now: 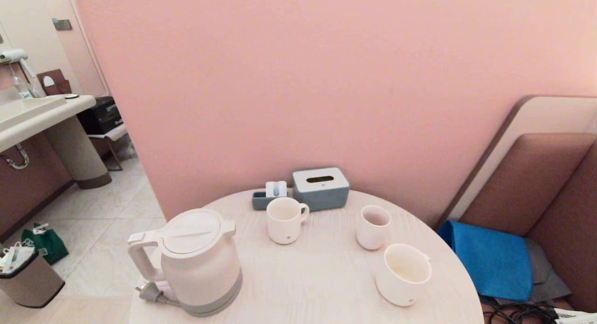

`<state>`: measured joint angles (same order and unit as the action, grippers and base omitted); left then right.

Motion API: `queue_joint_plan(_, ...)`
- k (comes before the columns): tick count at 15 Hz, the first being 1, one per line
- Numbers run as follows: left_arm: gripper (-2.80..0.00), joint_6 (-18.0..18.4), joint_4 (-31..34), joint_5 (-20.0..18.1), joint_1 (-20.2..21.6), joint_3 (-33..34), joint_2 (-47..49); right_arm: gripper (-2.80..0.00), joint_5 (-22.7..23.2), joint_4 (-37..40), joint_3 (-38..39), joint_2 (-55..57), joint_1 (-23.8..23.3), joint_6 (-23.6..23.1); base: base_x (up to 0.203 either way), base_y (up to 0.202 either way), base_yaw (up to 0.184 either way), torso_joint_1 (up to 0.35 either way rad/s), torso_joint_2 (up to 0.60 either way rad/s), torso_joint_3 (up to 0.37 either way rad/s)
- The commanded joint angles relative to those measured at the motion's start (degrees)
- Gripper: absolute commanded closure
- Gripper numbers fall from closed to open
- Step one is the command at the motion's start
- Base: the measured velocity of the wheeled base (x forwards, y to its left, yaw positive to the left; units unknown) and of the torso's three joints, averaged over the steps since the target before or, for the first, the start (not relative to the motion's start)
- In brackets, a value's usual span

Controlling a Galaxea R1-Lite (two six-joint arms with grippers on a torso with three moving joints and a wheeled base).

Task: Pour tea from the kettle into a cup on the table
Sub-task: Pick up the kettle

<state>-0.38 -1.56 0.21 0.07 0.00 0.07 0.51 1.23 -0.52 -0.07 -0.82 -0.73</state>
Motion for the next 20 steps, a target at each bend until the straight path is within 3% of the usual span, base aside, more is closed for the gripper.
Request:
queue_joint_plan(1, 0.0, 0.1, 0.46, 0.19, 0.01, 0.0, 0.01, 0.0, 0.02, 0.0, 0.0, 0.07, 0.03, -0.07, 0.0, 0.0, 0.0, 0.0, 0.0, 0.0)
queue_joint_plan(3, 0.0, 0.83, 0.68, 0.15, 0.01, -1.34, 1.05, 0.0, 0.02, 0.0, 0.0, 0.07, 0.01, -0.06, 0.0, 0.0, 0.0, 0.0, 0.0, 0.0)
queue_joint_plan(6, 0.0, -0.05, 1.38, 0.08, 0.06, -12.21, 11.61, 0.0, 0.02, 0.0, 0.0, 0.07, 0.0, -0.04, 0.0, 0.0, 0.0, 0.0, 0.0, 0.0)
queue_joint_plan(9, 0.0, -3.66, 1.8, -0.12, 0.03, -26.02, 28.52, 0.0, 0.02, 0.0, 0.0, 0.07, -0.01, -0.02, 0.0, 0.0, 0.0, 0.0, 0.0, 0.0)
queue_joint_plan(11, 0.0, -6.3, 3.72, -0.2, 0.02, -31.8, 40.36, 0.0, 0.02, 0.0, 0.0, 0.07, -0.05, -0.01, 0.0, 0.0, 0.0, 0.0, 0.0, 0.0)
queue_joint_plan(14, 0.0, -11.74, 12.0, -0.13, 0.02, -38.86, 58.37, 0.0, 0.02, 0.0, 0.0, 0.07, 0.03, -0.06, 0.0, 0.0, 0.0, 0.0, 0.0, 0.0)
queue_joint_plan(17, 0.0, -18.2, 20.3, -0.23, 0.04, -41.95, 68.31, 0.0, 0.02, 0.0, 0.0, 0.07, -0.06, -0.04, 0.0, 0.0, 0.0, 0.0, 0.0, 0.0)
queue_joint_plan(20, 0.0, -22.79, 21.34, -0.23, 0.02, -39.43, 71.67, 0.0, 0.02, 0.0, 0.0, 0.07, 0.03, -0.07, 0.0, 0.0, 0.0, 0.0, 0.0, 0.0)
